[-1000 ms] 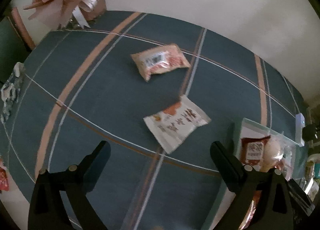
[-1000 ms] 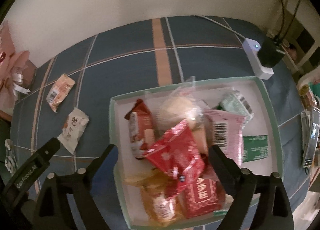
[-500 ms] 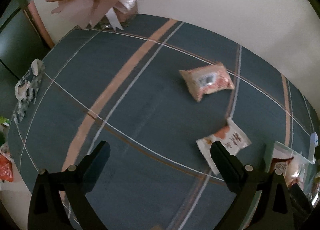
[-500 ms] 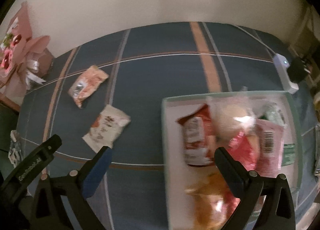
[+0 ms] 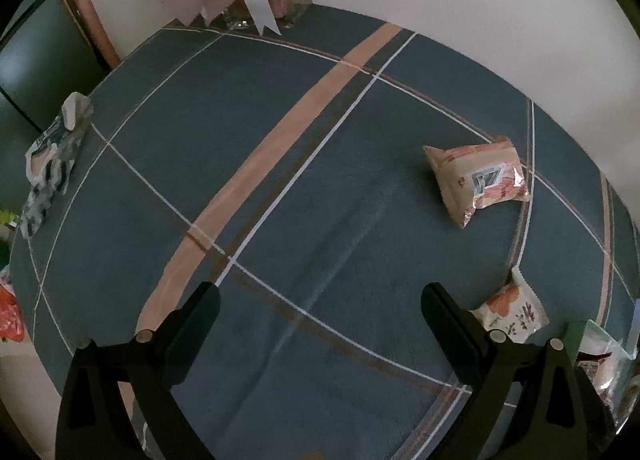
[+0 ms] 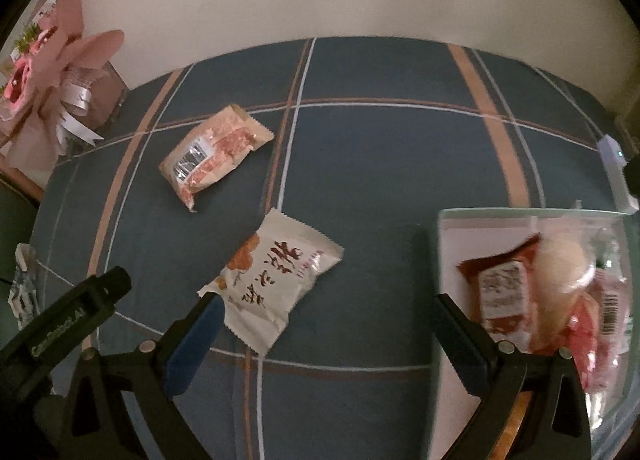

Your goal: Organize snacks

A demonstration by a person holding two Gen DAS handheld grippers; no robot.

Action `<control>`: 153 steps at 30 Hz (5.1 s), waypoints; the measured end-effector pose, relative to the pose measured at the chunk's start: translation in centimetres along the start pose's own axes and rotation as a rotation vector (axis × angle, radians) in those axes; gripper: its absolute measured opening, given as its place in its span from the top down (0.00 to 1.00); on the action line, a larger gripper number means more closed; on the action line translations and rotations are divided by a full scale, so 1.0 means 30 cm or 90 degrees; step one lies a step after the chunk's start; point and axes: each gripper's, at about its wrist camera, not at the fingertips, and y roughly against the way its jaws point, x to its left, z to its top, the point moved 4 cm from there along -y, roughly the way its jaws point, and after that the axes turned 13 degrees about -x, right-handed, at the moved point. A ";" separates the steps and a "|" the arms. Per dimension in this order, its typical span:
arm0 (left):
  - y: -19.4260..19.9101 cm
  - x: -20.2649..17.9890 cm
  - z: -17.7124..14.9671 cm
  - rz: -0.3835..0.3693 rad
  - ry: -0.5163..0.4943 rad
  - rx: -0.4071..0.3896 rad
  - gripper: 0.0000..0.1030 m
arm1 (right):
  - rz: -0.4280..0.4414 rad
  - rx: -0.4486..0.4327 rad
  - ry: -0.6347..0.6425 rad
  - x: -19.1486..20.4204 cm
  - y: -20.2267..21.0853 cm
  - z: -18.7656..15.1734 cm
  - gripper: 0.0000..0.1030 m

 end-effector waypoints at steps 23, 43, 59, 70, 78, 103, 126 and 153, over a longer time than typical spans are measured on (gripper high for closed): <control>-0.103 0.093 0.001 0.031 0.095 0.030 0.02 | -0.020 0.002 0.069 0.119 -0.162 -0.020 0.05; -0.078 -0.198 0.151 -0.076 -0.156 -0.078 0.03 | 0.008 -0.031 0.011 -0.029 -0.166 0.072 0.45; -0.165 -0.436 0.179 -0.133 -0.324 -0.102 0.60 | 0.026 -0.058 -0.009 -0.060 -0.196 0.126 0.46; -0.017 -0.365 0.114 -0.173 -0.206 -0.093 0.72 | 0.026 -0.039 -0.001 -0.093 -0.089 0.113 0.46; 0.209 -0.286 0.018 -0.214 -0.119 -0.116 0.72 | 0.016 -0.054 0.004 -0.131 0.151 0.067 0.46; 0.496 -0.468 -0.449 -0.331 -0.180 -0.056 0.72 | -0.070 -0.024 -0.104 -0.585 0.439 -0.238 0.46; 0.359 -0.567 -0.638 -0.331 -0.220 0.099 0.72 | -0.106 0.057 -0.131 -0.696 0.312 -0.327 0.45; 0.431 -0.354 -0.588 -0.165 -0.300 -0.002 0.24 | -0.124 0.018 -0.108 -0.593 0.506 -0.399 0.17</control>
